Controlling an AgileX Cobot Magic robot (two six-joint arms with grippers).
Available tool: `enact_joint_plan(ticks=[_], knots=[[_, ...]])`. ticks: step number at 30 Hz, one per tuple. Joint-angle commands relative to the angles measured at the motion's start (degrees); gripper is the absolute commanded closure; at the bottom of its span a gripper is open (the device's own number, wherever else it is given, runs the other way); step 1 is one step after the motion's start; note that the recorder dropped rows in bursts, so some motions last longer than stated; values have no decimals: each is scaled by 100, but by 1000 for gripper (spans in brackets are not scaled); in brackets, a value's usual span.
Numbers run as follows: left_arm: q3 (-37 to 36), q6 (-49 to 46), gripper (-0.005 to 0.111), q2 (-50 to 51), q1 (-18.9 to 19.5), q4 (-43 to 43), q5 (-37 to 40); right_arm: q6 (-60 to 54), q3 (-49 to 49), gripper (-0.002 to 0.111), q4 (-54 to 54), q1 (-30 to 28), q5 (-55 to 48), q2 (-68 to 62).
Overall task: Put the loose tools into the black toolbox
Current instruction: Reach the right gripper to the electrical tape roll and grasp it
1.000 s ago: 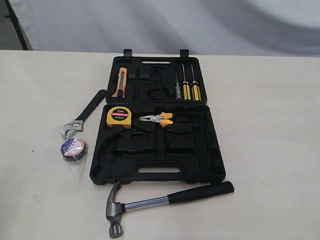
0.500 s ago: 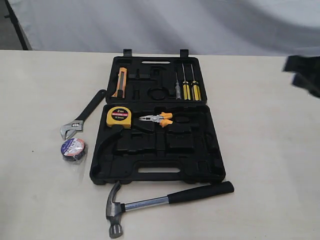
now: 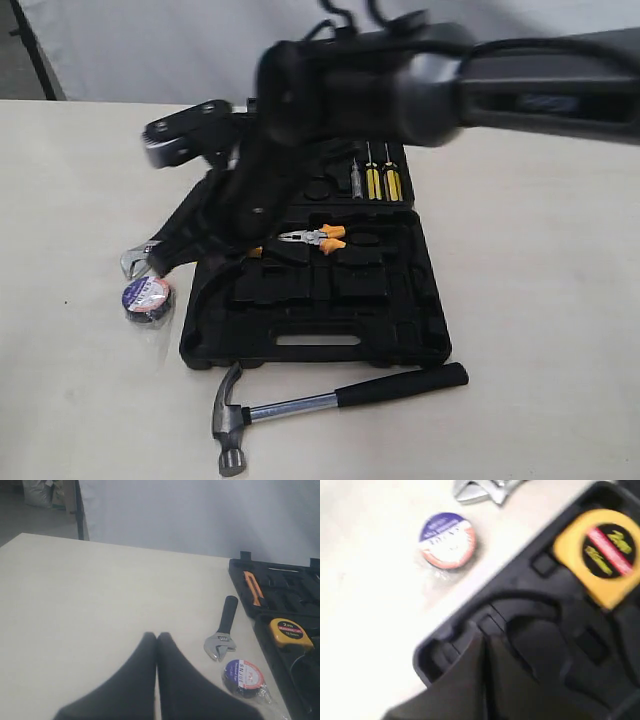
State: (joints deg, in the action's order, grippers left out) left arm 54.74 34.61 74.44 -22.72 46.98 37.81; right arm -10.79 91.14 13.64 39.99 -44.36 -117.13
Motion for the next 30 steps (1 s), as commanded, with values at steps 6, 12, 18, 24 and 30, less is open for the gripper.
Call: enact_joint_plan(ticks=[6, 12, 18, 24, 30], knots=[[-53, 59, 105, -46, 19, -78, -97, 734, 3383, 48, -908, 652, -1670, -2285], [-53, 59, 105, -46, 19, -78, -97, 1167, 4206, 31, -1715, 875, -1887, -2929], [-53, 59, 105, -46, 19, -78, -97, 1167, 4206, 31, -1692, 885, -1845, -3120], [-53, 59, 105, -46, 19, -78, -97, 1118, 4232, 67, -1717, 874, -1871, -3028], [-53, 59, 105, -46, 19, -78, -97, 672, 4340, 108, -1910, 683, -2560, -2245]])
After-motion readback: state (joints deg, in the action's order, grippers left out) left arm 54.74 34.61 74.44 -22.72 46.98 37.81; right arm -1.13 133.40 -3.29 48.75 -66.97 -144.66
